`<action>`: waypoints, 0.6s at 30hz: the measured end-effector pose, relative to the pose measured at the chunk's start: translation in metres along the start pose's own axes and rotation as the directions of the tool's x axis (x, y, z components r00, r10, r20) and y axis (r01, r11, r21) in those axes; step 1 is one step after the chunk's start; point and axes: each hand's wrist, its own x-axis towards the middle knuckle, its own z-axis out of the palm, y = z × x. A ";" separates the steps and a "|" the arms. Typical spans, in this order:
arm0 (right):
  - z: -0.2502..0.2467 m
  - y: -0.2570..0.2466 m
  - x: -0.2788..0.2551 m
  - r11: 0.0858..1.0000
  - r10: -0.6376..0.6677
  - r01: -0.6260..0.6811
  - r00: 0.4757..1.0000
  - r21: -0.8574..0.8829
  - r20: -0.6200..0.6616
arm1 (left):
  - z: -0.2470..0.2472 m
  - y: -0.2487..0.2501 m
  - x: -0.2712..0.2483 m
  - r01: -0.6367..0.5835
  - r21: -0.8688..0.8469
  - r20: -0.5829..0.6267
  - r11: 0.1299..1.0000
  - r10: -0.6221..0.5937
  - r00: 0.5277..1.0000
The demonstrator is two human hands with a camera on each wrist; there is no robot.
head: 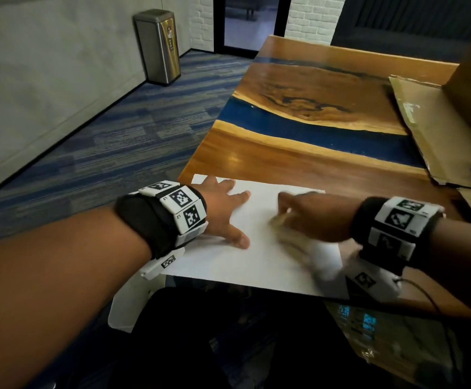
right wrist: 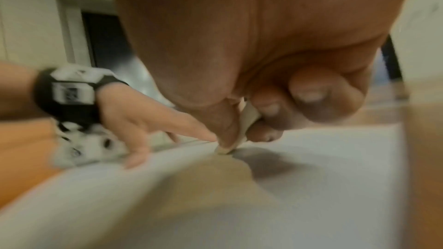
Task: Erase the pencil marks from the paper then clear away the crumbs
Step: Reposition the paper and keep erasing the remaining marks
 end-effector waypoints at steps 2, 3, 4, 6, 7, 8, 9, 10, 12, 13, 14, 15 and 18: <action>-0.007 0.023 0.005 0.989 0.118 -0.129 0.983 -0.069 -0.138 | -0.001 0.005 0.000 0.013 -0.004 -0.008 1.000 -0.013 1.000; -0.009 0.031 0.005 0.983 0.156 -0.171 0.972 -0.073 -0.178 | -0.001 0.007 -0.001 0.018 -0.006 -0.009 1.000 -0.018 1.000; -0.009 0.035 0.004 0.978 0.184 -0.199 0.963 -0.059 -0.197 | -0.001 0.008 -0.002 0.026 -0.006 -0.013 1.000 -0.026 1.000; -0.006 0.043 -0.001 0.974 0.214 -0.227 0.950 -0.030 -0.228 | -0.002 0.006 -0.001 0.038 -0.005 -0.043 0.999 -0.038 0.998; -0.004 0.047 -0.005 0.971 0.224 -0.237 0.942 -0.023 -0.249 | -0.005 0.004 0.000 0.041 -0.007 -0.078 0.999 -0.042 0.996; -0.001 0.053 -0.008 0.968 0.241 -0.252 0.935 -0.009 -0.261 | -0.009 0.000 0.001 0.045 -0.010 -0.120 0.999 -0.046 0.992; 0.000 0.060 -0.012 0.962 0.269 -0.274 0.927 0.016 -0.260 | -0.014 -0.005 0.002 0.056 -0.015 -0.153 0.998 -0.057 0.987; 0.002 0.069 -0.015 0.951 0.309 -0.305 0.918 0.054 -0.248 | -0.018 -0.010 0.003 0.070 -0.017 -0.174 0.997 -0.071 0.982; 0.005 0.091 -0.022 0.912 0.409 -0.389 0.887 0.131 -0.213 | -0.022 -0.021 0.007 0.097 -0.022 -0.192 0.995 -0.100 0.976; 0.006 0.101 -0.024 0.890 0.454 -0.429 0.869 0.155 -0.197 | -0.021 -0.027 0.010 0.117 -0.036 -0.201 0.992 -0.122 0.972; 0.008 0.109 -0.026 0.869 0.491 -0.463 0.852 0.176 -0.182 | -0.018 -0.034 0.014 0.140 -0.069 -0.211 0.988 -0.151 0.966; 0.008 0.113 -0.028 0.855 0.514 -0.486 0.840 0.183 -0.172 | -0.015 -0.041 0.017 0.160 -0.118 -0.222 0.980 -0.184 0.958; 0.007 0.114 -0.033 0.848 0.529 -0.516 0.833 0.121 -0.162 | -0.006 -0.059 0.024 0.193 -0.276 -0.247 0.941 -0.264 0.933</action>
